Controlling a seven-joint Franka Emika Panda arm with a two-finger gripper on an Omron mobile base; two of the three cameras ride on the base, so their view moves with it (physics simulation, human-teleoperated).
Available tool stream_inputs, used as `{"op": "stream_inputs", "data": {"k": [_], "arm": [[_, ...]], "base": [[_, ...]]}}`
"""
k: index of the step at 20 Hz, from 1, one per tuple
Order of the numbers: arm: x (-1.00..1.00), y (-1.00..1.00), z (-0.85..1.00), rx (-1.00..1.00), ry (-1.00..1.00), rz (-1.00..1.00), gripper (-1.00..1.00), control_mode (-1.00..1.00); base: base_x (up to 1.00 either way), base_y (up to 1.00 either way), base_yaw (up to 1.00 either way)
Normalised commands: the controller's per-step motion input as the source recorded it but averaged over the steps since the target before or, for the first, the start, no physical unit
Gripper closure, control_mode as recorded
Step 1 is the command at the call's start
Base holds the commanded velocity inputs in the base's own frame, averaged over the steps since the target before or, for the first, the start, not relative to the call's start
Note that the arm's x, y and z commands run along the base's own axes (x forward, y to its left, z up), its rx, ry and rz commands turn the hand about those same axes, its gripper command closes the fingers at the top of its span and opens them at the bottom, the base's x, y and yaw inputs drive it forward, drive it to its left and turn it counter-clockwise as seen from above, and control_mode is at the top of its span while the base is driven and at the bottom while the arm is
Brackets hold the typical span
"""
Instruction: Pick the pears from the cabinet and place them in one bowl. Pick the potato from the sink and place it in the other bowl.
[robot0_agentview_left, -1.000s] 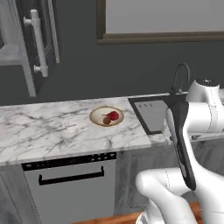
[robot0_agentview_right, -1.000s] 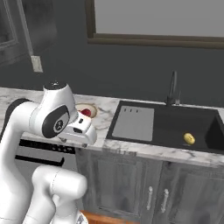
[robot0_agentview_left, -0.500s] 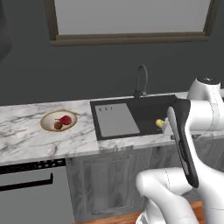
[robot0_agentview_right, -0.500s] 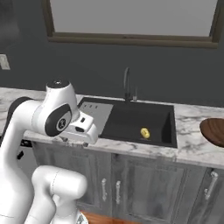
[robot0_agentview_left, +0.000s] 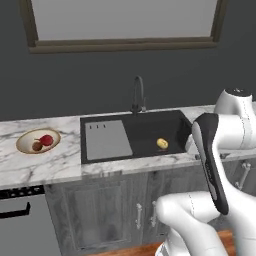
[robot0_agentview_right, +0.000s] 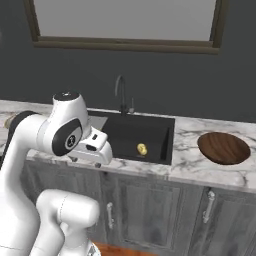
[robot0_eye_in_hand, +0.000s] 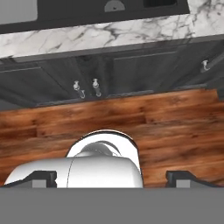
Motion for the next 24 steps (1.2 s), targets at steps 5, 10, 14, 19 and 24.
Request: {"op": "stream_inputs", "data": {"k": [5, 10, 14, 19, 24], "arm": [[0.00, 0.00, 0.00, 0.00, 0.00, 0.00, -1.00, 1.00], [0.00, 0.00, 0.00, 0.00, 0.00, 0.00, -1.00, 1.00], [0.00, 0.00, 0.00, 0.00, 0.00, 0.00, -1.00, 1.00], [0.00, 0.00, 0.00, 0.00, 0.00, 0.00, -1.00, 1.00], [0.00, 0.00, 0.00, 0.00, 0.00, 0.00, -1.00, -1.00]], "base": [[0.25, -0.67, 0.03], [0.79, 0.00, 0.00], [0.82, -0.37, 0.06], [0.61, -0.96, 0.13], [0.10, -0.19, 0.00]]}}
